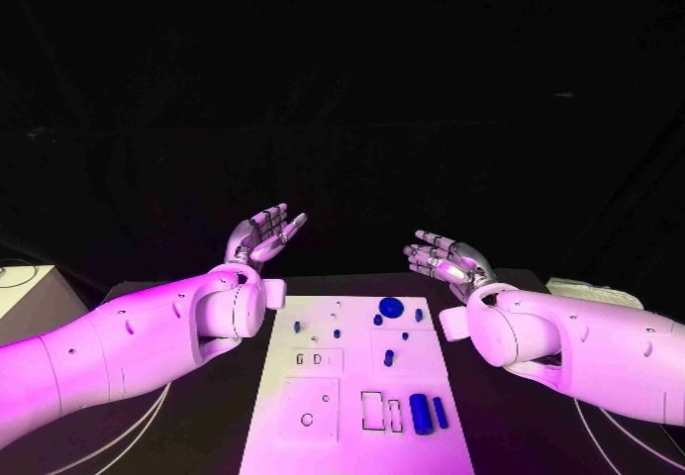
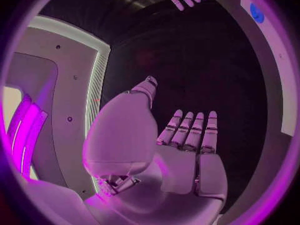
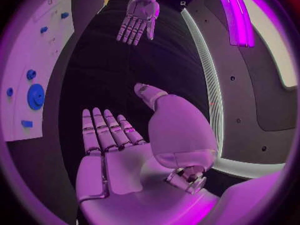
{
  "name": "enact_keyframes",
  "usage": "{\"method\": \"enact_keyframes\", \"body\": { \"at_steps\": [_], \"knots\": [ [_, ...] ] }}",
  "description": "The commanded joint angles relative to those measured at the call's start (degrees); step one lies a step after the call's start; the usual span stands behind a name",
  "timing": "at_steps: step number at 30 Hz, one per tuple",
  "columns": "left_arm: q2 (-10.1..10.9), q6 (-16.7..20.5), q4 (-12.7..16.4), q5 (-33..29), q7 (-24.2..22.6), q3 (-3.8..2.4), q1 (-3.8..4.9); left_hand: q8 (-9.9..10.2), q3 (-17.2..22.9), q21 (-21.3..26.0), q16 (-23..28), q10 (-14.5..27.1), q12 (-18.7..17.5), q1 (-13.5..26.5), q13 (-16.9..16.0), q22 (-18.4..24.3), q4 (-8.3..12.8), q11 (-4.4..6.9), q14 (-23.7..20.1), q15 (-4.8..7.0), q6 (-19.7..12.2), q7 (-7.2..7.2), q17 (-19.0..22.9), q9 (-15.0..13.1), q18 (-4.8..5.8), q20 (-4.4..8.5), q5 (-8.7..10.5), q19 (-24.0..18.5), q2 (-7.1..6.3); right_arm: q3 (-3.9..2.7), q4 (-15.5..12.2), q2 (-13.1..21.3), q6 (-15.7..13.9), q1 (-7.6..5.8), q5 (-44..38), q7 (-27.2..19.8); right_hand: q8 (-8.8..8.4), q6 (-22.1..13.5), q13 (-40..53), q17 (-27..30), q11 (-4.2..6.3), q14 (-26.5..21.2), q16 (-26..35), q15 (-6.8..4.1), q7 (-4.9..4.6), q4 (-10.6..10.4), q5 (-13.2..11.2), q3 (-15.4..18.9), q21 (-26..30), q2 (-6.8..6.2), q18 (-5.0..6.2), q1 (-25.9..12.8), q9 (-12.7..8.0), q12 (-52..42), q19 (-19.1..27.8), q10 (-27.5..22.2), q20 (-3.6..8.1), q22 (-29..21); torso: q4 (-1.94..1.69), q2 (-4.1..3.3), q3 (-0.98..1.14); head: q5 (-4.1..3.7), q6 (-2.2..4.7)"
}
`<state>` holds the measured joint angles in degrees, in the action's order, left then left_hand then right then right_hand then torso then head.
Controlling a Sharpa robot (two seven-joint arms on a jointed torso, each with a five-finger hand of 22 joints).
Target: Assemble the parts on the task board
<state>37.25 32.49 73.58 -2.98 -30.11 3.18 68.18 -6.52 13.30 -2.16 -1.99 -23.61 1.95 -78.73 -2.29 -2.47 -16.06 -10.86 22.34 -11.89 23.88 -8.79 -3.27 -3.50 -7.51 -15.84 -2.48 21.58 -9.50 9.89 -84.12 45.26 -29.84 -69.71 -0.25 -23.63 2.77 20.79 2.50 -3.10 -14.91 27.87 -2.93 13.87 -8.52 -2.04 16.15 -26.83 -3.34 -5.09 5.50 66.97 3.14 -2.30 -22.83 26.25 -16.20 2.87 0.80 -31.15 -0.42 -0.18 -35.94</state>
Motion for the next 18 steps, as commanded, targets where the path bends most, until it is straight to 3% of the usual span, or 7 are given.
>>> {"method": "enact_keyframes", "body": {
  "at_steps": [1,4,6,7,9,11,18],
  "knots": [
    [-0.3,-5.2,-0.3,-1.3,-1.9,0.03,0.20,-0.7,0.5,-0.5,-0.6,-1.6,0.5,-2.5,-0.2,-0.2,-0.7,-0.44,1.5,-0.36,1.4,-4.66,-0.2,-0.2,-0.67,-0.59,-0.36,1.1,0.11,0.64,0.5,0.0,9.4,-0.76,-1.6,2.9,1.53,6.4,0.6,-1.3,0.15,9.8,-1.9,-0.61,-8.55,3.1,-2.5,-1.4,-2.3,-0.92,1.82,5.4,1.1,-1.1,-6.5,8.4,-0.37,1.0,0.02,0.00,-0.01,0.00,-0.01],
    [-0.3,-5.2,-0.3,-1.3,-1.9,0.03,0.20,-1.2,0.8,-1.1,-1.1,-3.5,0.8,-2.7,-0.4,-0.5,-0.6,-0.94,3.6,-0.69,2.8,-5.08,-0.6,-0.5,-0.62,-0.82,-0.36,2.9,0.59,1.17,0.9,0.1,10.6,-1.27,-1.8,3.3,3.26,13.0,1.0,-2.4,0.85,18.1,-3.7,-1.59,-8.15,4.5,-3.2,-1.6,-4.2,-1.31,2.83,7.0,2.2,-1.8,-12.3,16.0,-0.34,1.7,0.02,0.00,-0.01,0.00,-0.01],
    [-0.3,-5.2,-0.3,-1.3,-1.9,0.03,0.20,-2.2,1.4,-2.1,-2.1,-8.1,1.4,-2.9,-0.7,-1.0,-0.4,-2.00,8.1,-1.13,5.7,-5.90,-1.3,-1.2,-0.15,-0.84,-0.34,6.3,1.31,1.32,0.9,0.1,11.0,-1.43,-1.8,3.4,5.15,20.1,1.3,-3.0,1.95,22.7,-5.0,-2.86,-7.30,5.6,-3.2,-2.0,-6.6,-1.63,4.11,8.0,3.4,-2.5,-19.4,24.4,-0.27,2.4,0.02,0.00,-0.01,0.00,-0.01],
    [3.6,-7.6,3.4,0.1,-1.3,0.06,0.22,-2.7,1.7,-3.4,-3.4,-10.7,1.7,-3.0,-0.9,-1.7,-0.3,-2.30,13.5,-0.65,7.1,-6.03,-2.2,-1.5,-0.46,-0.83,-0.34,11.1,1.56,1.21,5.4,0.6,7.4,-3.07,-28.1,4.4,5.88,22.9,1.2,-3.2,2.46,24.4,-5.6,-3.47,-6.81,5.9,-3.4,-2.1,-7.4,-1.83,4.64,8.2,3.9,-2.5,-21.0,26.0,-0.20,2.6,0.28,-1.65,-0.11,0.25,-1.08],
    [4.5,-7.8,4.7,0.6,-1.3,0.06,0.25,-3.9,2.2,-5.7,-5.2,-17.5,2.6,-3.0,-1.3,-2.8,0.0,-2.99,20.2,-0.34,10.4,-5.99,-3.3,-2.2,-0.72,-0.84,-0.33,18.4,1.86,1.17,6.0,0.5,7.3,-3.55,-33.4,5.3,7.21,27.9,1.2,-3.7,3.43,27.9,-6.7,-4.56,-6.03,6.2,-3.8,-2.7,-8.9,-2.29,5.08,8.4,4.7,-2.6,-24.0,29.5,0.44,2.9,0.22,-2.22,-0.06,0.23,-1.04],
    [5.5,-8.2,5.9,1.2,-1.1,0.05,0.29,-6.1,2.9,-7.5,-7.0,-26.2,4.2,-3.0,-1.8,-3.3,0.5,-1.93,25.2,0.89,16.3,-5.90,-4.2,-3.4,-1.83,-0.64,-0.36,21.7,2.15,1.13,6.4,0.5,7.4,-4.01,-39.0,6.7,7.63,29.7,1.1,-4.0,4.12,30.8,-7.6,-5.52,-5.54,6.3,-3.8,-3.4,-10.2,-2.62,5.08,8.5,4.9,-2.3,-26.4,32.0,1.40,3.3,0.11,-2.69,-0.03,0.16,-1.11],
    [8.7,-9.5,10.5,3.0,-0.1,0.01,0.40,-8.6,4.9,-12.5,-11.9,-35.0,6.0,-2.7,-1.9,-5.1,2.0,0.58,34.9,3.96,24.0,-4.69,-7.3,-4.8,-3.12,1.07,-0.35,30.0,2.04,1.06,6.2,0.5,7.9,-5.70,-58.0,12.8,8.37,33.9,1.2,-7.1,6.53,41.6,-11.8,-9.36,-3.61,6.7,-4.0,-3.0,-17.1,-3.69,4.96,9.2,5.3,-1.9,-34.0,38.9,5.41,6.5,-0.33,-4.39,0.19,-0.44,-0.89]
  ]
}}
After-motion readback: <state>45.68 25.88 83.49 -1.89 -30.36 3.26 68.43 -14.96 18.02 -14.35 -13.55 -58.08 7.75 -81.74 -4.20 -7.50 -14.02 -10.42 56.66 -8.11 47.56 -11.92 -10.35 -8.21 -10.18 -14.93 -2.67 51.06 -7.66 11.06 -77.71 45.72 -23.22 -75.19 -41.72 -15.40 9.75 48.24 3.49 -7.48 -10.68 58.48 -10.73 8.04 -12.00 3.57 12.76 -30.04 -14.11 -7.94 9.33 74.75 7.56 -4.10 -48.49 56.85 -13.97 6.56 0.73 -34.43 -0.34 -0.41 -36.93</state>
